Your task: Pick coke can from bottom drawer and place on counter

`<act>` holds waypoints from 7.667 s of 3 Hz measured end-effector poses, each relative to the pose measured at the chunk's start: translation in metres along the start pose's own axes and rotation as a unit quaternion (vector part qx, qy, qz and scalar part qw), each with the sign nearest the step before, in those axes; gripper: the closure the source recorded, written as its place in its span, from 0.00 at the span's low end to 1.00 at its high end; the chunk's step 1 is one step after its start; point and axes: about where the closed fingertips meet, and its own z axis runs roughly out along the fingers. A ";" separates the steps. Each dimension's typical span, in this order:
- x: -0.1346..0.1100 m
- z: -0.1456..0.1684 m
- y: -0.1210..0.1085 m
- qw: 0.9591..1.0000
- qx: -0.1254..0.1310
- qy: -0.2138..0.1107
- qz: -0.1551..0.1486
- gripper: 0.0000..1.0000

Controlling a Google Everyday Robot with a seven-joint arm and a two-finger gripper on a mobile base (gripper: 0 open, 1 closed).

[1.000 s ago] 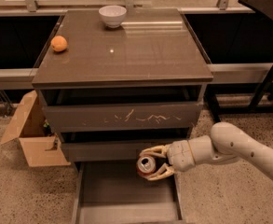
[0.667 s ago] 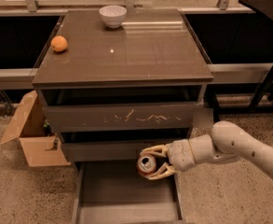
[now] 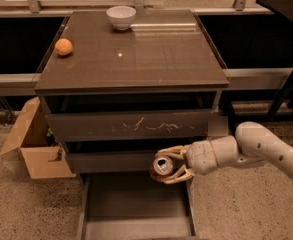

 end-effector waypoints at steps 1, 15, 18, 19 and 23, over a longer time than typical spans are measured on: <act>-0.024 -0.034 -0.019 1.000 0.009 -0.017 0.000 1.00; -0.180 -0.186 -0.279 0.958 0.272 0.018 0.094 1.00; -0.127 -0.201 -0.328 0.904 0.339 -0.002 0.259 1.00; -0.112 -0.204 -0.337 0.893 0.349 -0.005 0.284 1.00; -0.083 -0.203 -0.357 0.894 0.337 0.038 0.293 0.22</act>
Offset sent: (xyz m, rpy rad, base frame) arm 0.0422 -0.0734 0.1149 0.0808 -0.0290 -0.0421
